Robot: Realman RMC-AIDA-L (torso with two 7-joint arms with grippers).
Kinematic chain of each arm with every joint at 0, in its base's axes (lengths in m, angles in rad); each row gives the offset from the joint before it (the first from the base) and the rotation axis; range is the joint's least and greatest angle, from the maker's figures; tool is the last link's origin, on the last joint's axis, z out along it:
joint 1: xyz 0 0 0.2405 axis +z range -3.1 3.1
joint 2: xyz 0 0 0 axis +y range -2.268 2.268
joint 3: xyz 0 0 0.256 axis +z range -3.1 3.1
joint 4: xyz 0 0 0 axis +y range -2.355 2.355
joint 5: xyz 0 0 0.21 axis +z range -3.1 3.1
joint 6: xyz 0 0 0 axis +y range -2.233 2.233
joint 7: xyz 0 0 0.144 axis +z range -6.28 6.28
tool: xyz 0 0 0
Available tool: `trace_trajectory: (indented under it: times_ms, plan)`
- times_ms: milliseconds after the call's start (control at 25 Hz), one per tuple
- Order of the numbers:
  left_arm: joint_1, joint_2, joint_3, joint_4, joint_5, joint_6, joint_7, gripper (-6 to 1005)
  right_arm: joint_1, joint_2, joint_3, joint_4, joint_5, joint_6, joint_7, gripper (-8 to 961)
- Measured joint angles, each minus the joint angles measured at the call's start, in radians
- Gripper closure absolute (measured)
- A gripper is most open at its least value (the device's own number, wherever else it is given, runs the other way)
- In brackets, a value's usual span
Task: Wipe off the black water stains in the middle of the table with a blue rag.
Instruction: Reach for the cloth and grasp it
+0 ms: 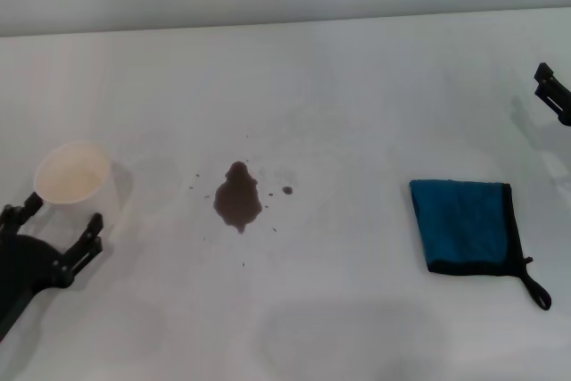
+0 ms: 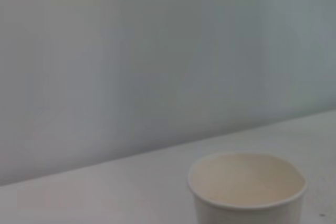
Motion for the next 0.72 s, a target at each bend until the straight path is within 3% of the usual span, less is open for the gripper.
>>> trace_trajectory:
  times_ms: [480,720]
  plan:
    - [0.131,0.000,0.000,0.006,-0.110,0.221,0.001,122,-0.008,-0.001,-0.045,-0.036,-0.002,0.005,0.014,86]
    - [0.180,0.006,0.000,0.026,-0.238,0.348,-0.005,122,-0.049,-0.008,-0.096,-0.149,-0.005,0.020,0.291,86]
